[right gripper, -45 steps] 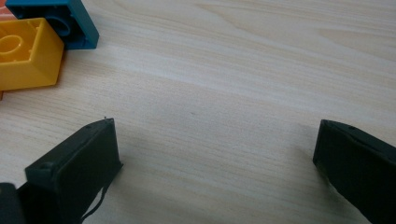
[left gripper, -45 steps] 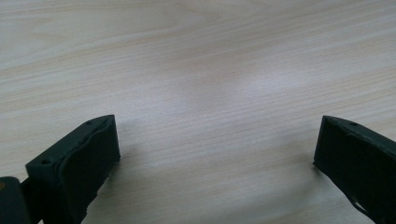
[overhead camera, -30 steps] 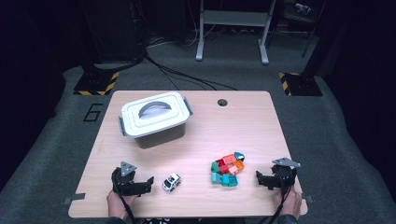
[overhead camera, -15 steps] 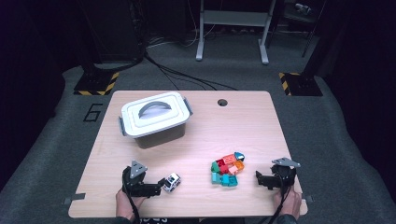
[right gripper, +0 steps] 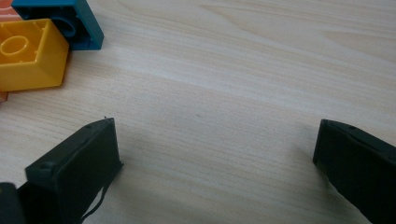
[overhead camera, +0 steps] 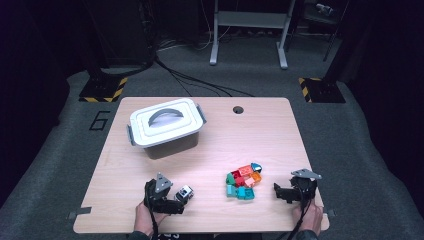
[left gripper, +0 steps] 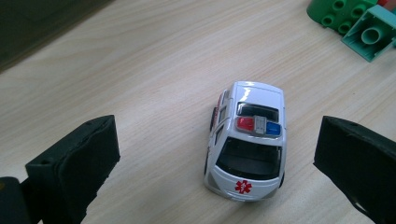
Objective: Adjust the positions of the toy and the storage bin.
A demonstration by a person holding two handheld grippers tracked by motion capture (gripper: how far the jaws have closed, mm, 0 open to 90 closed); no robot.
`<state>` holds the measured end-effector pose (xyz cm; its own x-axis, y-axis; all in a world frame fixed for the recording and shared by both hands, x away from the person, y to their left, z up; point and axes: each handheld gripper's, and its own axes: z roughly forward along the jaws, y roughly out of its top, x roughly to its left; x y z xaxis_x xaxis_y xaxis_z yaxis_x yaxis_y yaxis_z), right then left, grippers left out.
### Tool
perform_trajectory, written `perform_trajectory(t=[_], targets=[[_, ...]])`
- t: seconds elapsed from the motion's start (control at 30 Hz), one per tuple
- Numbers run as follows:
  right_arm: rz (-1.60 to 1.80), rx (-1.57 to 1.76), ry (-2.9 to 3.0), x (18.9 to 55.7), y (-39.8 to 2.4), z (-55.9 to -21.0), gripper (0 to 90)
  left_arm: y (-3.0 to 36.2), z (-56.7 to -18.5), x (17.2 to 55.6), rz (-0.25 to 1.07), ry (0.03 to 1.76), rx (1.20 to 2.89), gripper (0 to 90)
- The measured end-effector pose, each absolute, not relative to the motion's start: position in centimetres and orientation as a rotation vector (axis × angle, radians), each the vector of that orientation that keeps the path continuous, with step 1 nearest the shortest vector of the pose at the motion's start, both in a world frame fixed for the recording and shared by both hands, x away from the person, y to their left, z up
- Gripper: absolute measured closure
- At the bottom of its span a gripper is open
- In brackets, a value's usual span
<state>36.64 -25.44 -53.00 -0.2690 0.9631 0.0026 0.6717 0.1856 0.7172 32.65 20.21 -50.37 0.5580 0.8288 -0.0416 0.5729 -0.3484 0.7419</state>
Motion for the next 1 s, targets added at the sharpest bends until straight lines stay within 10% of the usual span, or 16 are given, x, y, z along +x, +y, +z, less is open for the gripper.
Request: perform_trajectory(t=[0.2, 0.67, 1.0], targets=[[0.853, 1.529, 2.013, 36.6, -25.4, -53.0, 0.0, 19.4, -50.8, 32.9, 0.445, 1.092, 2.096, 3.5], [0.853, 1.521, 2.016, 36.7, -25.5, -53.0, 0.0, 18.6, -51.9, 33.4, 0.362, 1.045, 2.134, 46.2], [0.853, 1.521, 2.016, 36.7, -25.5, -53.0, 0.0, 19.4, -51.1, 33.5, 0.396, 1.059, 2.102, 47.6]])
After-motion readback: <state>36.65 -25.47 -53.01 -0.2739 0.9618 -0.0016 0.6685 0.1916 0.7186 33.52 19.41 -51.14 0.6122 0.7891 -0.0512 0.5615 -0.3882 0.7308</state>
